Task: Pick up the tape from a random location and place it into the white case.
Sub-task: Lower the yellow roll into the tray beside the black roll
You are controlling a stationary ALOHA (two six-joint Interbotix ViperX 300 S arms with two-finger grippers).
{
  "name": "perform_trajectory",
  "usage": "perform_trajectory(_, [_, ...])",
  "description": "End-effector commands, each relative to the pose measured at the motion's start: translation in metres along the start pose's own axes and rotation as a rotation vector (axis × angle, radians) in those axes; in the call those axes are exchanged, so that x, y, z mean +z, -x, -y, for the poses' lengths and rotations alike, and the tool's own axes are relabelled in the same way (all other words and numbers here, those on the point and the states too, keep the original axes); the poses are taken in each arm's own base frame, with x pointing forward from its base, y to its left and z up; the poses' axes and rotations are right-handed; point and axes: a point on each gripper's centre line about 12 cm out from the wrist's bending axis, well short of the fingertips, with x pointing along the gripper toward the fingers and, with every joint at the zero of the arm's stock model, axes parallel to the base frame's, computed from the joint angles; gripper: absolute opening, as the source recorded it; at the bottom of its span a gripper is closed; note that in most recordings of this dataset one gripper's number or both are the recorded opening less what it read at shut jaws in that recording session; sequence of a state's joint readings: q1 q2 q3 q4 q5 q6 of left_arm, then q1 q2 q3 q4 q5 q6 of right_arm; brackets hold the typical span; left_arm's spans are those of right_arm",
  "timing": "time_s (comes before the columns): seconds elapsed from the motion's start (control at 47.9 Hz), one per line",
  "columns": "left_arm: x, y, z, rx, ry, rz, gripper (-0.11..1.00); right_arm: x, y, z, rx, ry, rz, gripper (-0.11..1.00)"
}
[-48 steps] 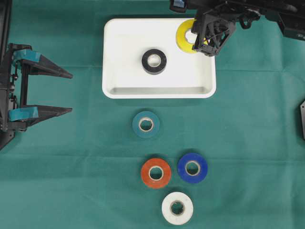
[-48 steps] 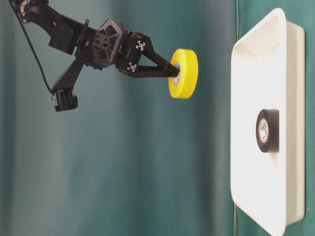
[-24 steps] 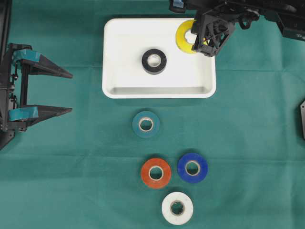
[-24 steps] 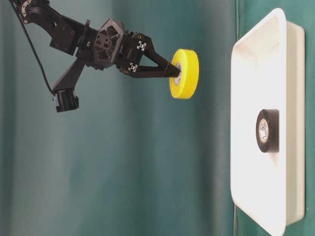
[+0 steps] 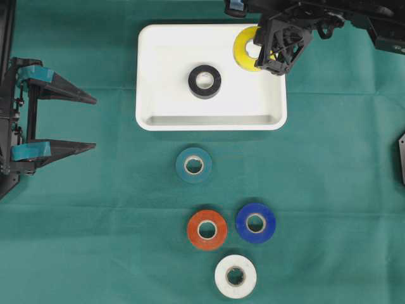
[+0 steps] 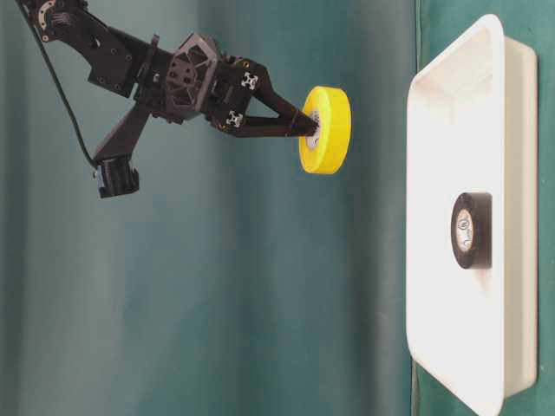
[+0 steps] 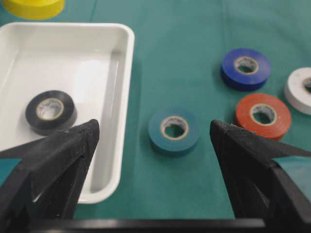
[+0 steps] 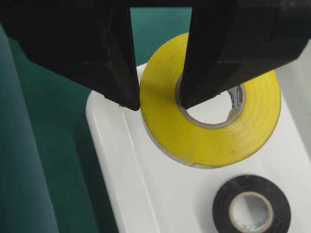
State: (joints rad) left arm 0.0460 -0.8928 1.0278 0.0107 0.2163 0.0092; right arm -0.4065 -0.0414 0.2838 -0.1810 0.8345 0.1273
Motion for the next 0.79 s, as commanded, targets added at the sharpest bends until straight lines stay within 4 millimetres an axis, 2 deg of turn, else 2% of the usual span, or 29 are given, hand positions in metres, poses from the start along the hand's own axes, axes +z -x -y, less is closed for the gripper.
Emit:
perform_trajectory(0.0, [0.0059, -0.0001, 0.0003, -0.002, 0.003, 0.017, 0.95, 0.0093, 0.0098, 0.0021, -0.002, -0.004, 0.041, 0.3])
perform_trajectory(0.585, [0.0061, -0.0001, -0.0001, 0.0, 0.003, 0.018, 0.95, 0.008, 0.0094, 0.002, -0.002, -0.005, 0.038, 0.3])
perform_trajectory(0.772, [0.0059, -0.0001, -0.0001, 0.0, 0.003, 0.017, 0.95, 0.0032, 0.0019, 0.001, -0.002, -0.005, 0.017, 0.3])
